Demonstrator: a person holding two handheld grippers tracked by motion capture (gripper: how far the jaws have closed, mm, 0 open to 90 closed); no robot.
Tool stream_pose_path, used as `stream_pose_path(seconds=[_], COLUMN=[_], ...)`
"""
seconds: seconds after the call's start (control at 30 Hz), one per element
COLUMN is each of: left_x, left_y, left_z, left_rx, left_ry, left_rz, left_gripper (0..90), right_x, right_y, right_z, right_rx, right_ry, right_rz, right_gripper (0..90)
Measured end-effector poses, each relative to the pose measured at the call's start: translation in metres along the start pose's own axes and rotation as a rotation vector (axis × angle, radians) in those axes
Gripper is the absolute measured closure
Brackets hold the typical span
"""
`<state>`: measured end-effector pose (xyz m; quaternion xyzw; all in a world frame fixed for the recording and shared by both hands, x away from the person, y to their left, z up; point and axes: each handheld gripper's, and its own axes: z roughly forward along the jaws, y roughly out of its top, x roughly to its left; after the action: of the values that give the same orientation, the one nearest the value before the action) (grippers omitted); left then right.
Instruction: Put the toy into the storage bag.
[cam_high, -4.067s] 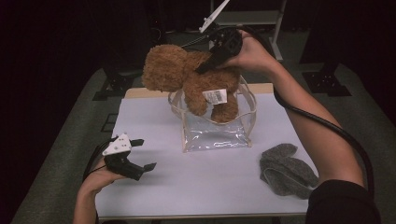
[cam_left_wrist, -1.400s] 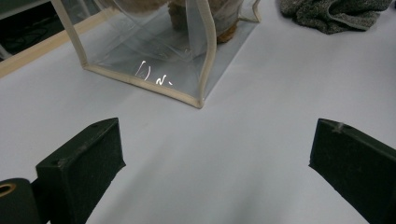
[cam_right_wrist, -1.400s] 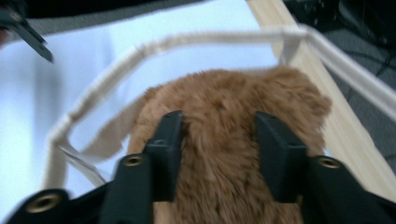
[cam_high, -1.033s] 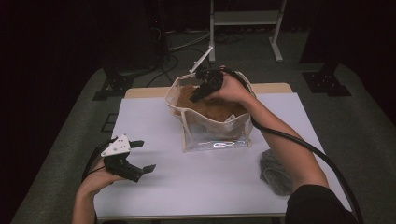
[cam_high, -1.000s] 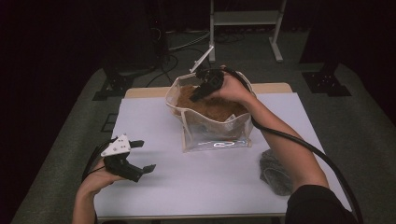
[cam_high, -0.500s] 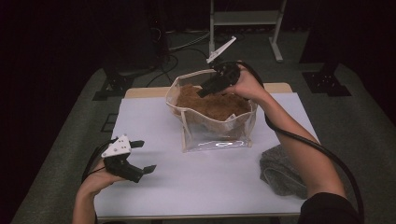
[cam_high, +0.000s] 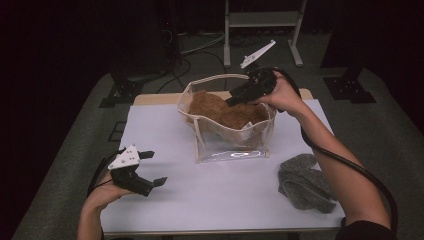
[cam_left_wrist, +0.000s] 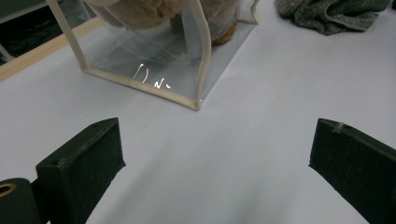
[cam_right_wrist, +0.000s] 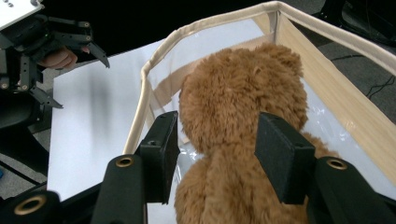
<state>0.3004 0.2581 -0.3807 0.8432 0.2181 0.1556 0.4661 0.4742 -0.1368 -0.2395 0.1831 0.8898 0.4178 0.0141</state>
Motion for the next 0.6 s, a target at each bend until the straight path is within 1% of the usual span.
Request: stream_pose_path(seconds=[0.1,0.13,0.17,0.23,0.27,0.3,0.5,0.53,0.57,0.6], left_x=[0.000,0.000,0.000,0.000,0.000,0.000,0.000,0.000,0.000,0.000], left_y=[0.000,0.000,-0.001,-0.001,-0.001,-0.001,0.000,0.000,-0.001,-0.001], left_z=[0.001,0.001,0.002,0.003,0.003,0.003,0.002,0.002,0.002,0.002], left_rx=[0.010,0.010,0.010,0.016,0.016,0.016,0.009,0.009,0.005,0.005], left_ry=[-0.002,-0.002,-0.002,-0.005,-0.005,-0.007,-0.008,-0.008,-0.008,-0.008], left_rz=[0.006,0.006,0.000,0.002,0.002,0.004,0.002,0.002,-0.003,-0.003], left_gripper=[2.0,2.0,2.0,2.0,2.0,2.0,2.0,2.0,2.0,2.0], right_x=[-0.001,-0.001,-0.001,-0.002,-0.002,-0.002,0.000,0.000,0.001,0.001], right_y=[-0.008,-0.008,-0.013,-0.017,-0.017,-0.022,-0.032,-0.032,-0.036,-0.036], right_z=[-0.009,-0.009,-0.014,-0.018,-0.018,-0.022,-0.036,-0.036,-0.043,-0.043], right_rx=[-0.002,-0.002,-0.012,-0.017,-0.017,-0.021,-0.033,-0.033,-0.044,-0.044], right_ry=[-0.009,-0.009,-0.011,-0.012,-0.012,-0.015,-0.028,-0.028,-0.030,-0.030], right_rz=[0.009,0.009,0.019,0.026,0.026,0.038,0.048,0.048,0.053,0.053], right_gripper=[47.3,47.3,47.1,47.1,47.1,47.0,46.6,46.6,46.4,46.4])
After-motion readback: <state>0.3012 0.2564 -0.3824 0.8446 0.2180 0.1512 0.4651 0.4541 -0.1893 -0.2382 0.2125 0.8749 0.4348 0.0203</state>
